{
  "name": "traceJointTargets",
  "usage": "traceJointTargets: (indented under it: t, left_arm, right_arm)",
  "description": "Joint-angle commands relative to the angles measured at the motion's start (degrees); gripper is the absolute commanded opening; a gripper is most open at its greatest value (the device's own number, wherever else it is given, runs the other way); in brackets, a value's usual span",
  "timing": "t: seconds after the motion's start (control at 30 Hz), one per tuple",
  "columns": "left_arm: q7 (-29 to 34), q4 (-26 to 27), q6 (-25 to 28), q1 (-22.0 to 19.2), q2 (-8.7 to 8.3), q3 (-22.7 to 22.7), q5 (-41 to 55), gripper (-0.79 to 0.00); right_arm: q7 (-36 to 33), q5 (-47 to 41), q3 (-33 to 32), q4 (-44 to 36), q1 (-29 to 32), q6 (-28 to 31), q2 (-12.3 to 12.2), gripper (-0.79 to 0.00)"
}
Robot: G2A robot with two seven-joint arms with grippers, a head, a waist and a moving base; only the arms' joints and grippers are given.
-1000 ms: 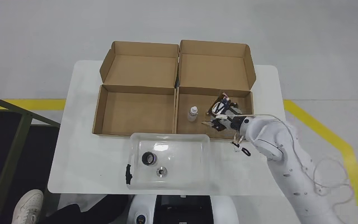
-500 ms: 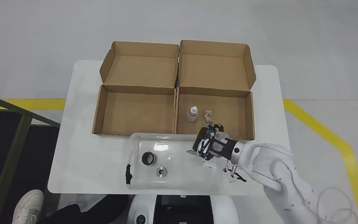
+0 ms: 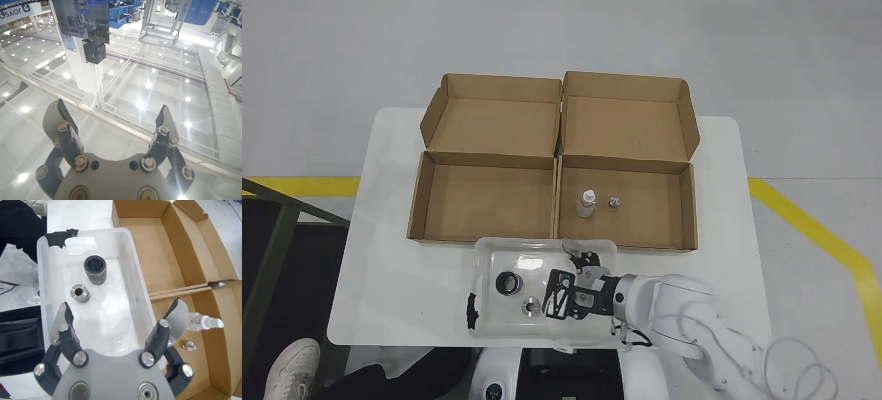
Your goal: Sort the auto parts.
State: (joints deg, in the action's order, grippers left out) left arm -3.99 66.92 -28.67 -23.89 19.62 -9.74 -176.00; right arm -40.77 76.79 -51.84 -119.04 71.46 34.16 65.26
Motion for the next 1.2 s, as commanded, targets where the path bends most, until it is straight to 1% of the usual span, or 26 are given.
traceJointTargets:
  t: [0.0,0.17,0.33,0.47,0.5,0.53,0.6,0.67,0.8,0.9,0.93,1.03,1.07,1.17]
  left_arm:
    - [0.0,0.0,0.0,0.0,0.00,0.0,0.0,0.000]
    - [0.0,0.0,0.0,0.0,0.00,0.0,0.0,0.000]
    - [0.0,0.0,0.0,0.0,0.00,0.0,0.0,0.000]
    - [0.0,0.0,0.0,0.0,0.00,0.0,0.0,0.000]
    - [0.0,0.0,0.0,0.0,0.00,0.0,0.0,0.000]
    - [0.0,0.0,0.0,0.0,0.00,0.0,0.0,0.000]
    - [0.0,0.0,0.0,0.0,0.00,0.0,0.0,0.000]
    - [0.0,0.0,0.0,0.0,0.00,0.0,0.0,0.000]
    - [0.0,0.0,0.0,0.0,0.00,0.0,0.0,0.000]
    - [0.0,0.0,0.0,0.0,0.00,0.0,0.0,0.000]
    - [0.0,0.0,0.0,0.0,0.00,0.0,0.0,0.000]
    - [0.0,0.0,0.0,0.0,0.00,0.0,0.0,0.000]
    - [0.0,0.0,0.0,0.0,0.00,0.0,0.0,0.000]
    - [0.0,0.0,0.0,0.0,0.00,0.0,0.0,0.000]
  right_arm:
    - [-0.1,-0.1,1.4,1.0,-1.0,-0.4,0.3,0.000]
    - [-0.8,-0.1,3.9,3.1,-3.1,-1.3,1.0,0.000]
    - [-1.7,-0.4,6.0,5.3,-4.7,-0.8,1.6,0.000]
    - [-2.8,-1.5,7.7,7.3,-6.3,0.8,2.0,-0.006]
    - [-3.1,-2.0,8.0,7.8,-6.6,1.3,2.2,-0.031]
    - [-3.5,-2.4,8.4,8.3,-7.0,1.7,2.3,-0.095]
    - [-4.3,-3.3,8.9,9.2,-7.8,2.5,2.4,-0.172]
    - [-5.1,-4.2,9.3,10.2,-8.5,3.2,2.6,-0.200]
    - [-6.5,-5.7,9.8,11.5,-9.7,4.1,2.8,-0.194]
    - [-7.6,-6.7,10.3,12.8,-10.5,4.9,3.0,-0.228]
    - [-7.9,-7.1,10.5,13.2,-10.9,5.3,3.1,-0.243]
    - [-8.9,-8.2,11.2,14.2,-11.9,6.2,3.3,-0.379]
    - [-9.1,-8.5,11.5,14.5,-12.2,6.3,3.4,-0.397]
    - [-9.7,-9.1,12.2,15.3,-12.9,6.5,3.6,-0.413]
